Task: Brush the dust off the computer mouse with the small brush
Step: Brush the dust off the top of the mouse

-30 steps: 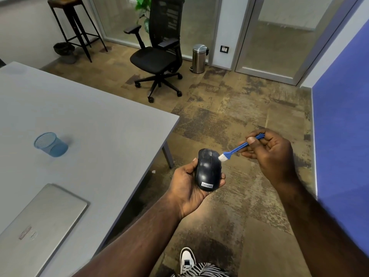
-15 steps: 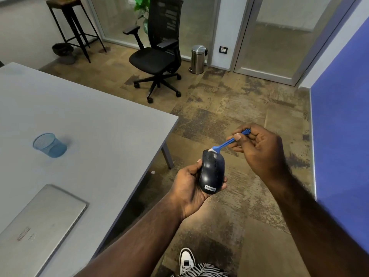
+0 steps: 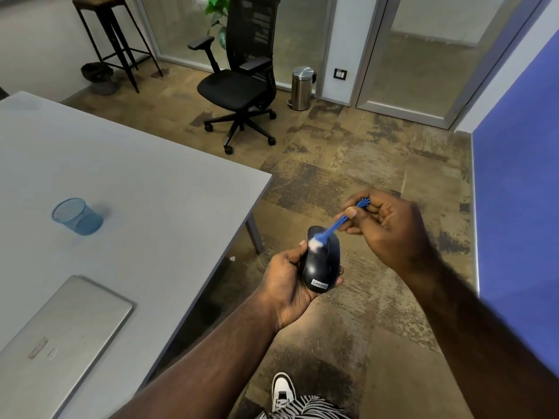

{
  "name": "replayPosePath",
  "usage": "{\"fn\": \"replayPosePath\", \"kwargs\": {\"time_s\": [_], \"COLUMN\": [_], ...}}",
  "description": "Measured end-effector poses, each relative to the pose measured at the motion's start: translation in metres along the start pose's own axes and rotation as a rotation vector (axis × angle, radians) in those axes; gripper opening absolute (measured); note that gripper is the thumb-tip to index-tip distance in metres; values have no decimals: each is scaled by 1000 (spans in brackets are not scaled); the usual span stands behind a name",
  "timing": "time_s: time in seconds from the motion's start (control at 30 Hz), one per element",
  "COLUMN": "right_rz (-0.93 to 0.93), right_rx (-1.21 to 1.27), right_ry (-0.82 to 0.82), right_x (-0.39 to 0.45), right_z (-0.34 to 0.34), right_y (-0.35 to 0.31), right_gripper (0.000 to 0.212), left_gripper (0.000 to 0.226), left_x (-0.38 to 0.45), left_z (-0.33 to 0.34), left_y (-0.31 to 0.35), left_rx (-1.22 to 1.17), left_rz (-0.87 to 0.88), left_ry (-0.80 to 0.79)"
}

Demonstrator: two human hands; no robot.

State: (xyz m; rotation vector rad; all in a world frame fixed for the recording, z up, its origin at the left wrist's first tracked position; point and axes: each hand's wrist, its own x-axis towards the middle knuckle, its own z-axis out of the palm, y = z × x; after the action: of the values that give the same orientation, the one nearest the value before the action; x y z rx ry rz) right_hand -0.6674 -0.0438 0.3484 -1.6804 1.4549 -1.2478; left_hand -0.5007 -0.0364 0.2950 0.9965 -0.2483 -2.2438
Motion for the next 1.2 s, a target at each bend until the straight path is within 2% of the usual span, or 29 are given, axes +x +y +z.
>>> {"fn": "replayPosePath", "kwargs": {"time_s": [0.1,0.27,0.43,0.5,0.63,0.8,0.93,1.1,1.2], "right_rz": [0,-11,-17,-10,10,2,-11,-46,-75], "right_rx": [-51,36,-67,-35,45,-23,14,-37,21], "right_ry": [91,-74,109,111,-4,128,-2,115,18], "right_x": [3,-6,0,-2,-8,-4,-11,-6,-12], "right_z": [0,-6,-7,-8,-13,-10,-10,-7,-5], "right_y": [6,-4,3,2,-1,6,2,5,2], "right_gripper": [18,26,27,28,27,26,29,22,26], "left_gripper": [42,43,43,43,43,44,44,42,44], "left_x": [-2,-1,-3,-3,-3,-4,-3,-3,-3], "left_z": [2,0,0,0,-2,-4,-4,-5,-3], "left_y": [0,-1,-2,0,0,-1,0,0,3], "left_rx": [-12,-5,-20,-20,-22,-38,-33,-48,-32], "left_rz": [-3,-4,-3,4,9,1,0,4,23], "left_ry": [-11,3,-22,-25,-5,-19,0,0,1]}}
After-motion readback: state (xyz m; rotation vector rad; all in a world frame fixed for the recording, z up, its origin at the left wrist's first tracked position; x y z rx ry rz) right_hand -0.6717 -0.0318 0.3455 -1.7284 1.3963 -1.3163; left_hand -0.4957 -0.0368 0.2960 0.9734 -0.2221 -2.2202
